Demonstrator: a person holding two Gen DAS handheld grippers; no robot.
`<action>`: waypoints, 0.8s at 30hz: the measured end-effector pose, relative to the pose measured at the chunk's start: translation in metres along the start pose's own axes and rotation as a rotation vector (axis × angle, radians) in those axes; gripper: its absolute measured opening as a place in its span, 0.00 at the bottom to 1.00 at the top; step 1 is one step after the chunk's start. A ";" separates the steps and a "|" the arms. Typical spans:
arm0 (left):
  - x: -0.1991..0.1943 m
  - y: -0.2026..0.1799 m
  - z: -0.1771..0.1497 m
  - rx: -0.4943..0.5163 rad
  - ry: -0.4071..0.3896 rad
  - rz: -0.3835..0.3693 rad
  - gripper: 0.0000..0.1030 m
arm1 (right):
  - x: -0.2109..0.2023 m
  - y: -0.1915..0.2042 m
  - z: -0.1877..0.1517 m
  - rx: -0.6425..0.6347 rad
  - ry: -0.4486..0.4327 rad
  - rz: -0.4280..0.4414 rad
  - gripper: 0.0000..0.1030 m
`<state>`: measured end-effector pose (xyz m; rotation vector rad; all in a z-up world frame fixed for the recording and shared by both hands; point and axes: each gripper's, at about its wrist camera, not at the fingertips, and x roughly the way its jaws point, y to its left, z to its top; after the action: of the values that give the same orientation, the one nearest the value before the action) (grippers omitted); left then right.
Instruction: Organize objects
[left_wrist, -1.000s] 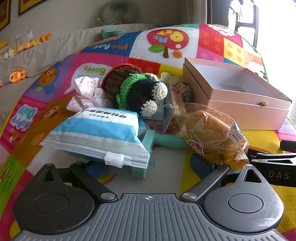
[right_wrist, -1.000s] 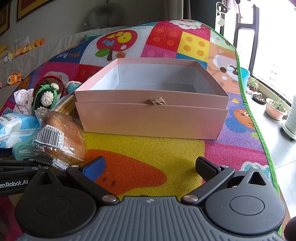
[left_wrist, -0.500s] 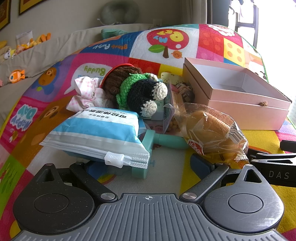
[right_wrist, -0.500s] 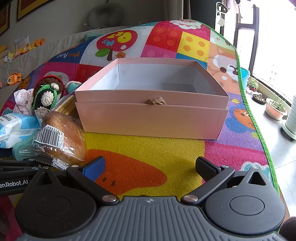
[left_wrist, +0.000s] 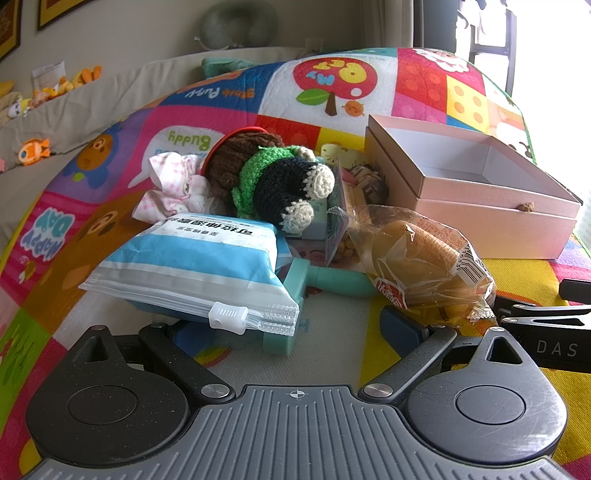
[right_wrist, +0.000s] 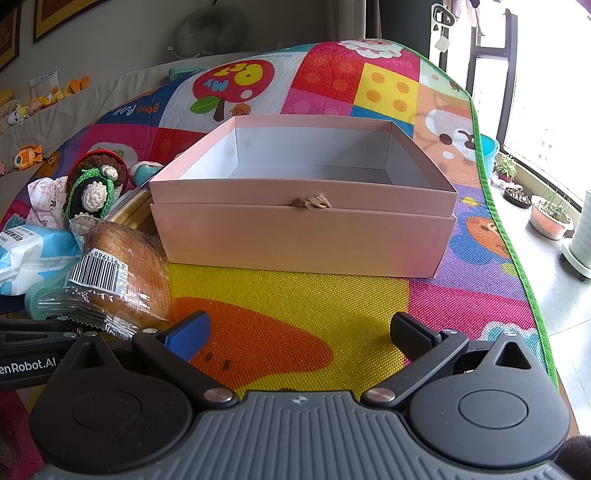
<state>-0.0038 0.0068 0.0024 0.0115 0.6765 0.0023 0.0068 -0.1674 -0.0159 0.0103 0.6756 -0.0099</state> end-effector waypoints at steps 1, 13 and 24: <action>0.000 0.000 0.000 0.000 0.000 0.000 0.96 | 0.000 0.000 0.000 0.000 0.000 0.000 1.00; -0.001 0.002 0.000 0.001 0.000 0.001 0.96 | 0.000 0.000 0.000 0.000 0.000 0.000 1.00; -0.002 0.003 -0.001 0.006 -0.001 0.005 0.96 | 0.001 0.000 0.001 0.000 0.000 0.000 1.00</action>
<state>-0.0060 0.0096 0.0027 0.0192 0.6758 0.0046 0.0085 -0.1675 -0.0158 0.0103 0.6759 -0.0099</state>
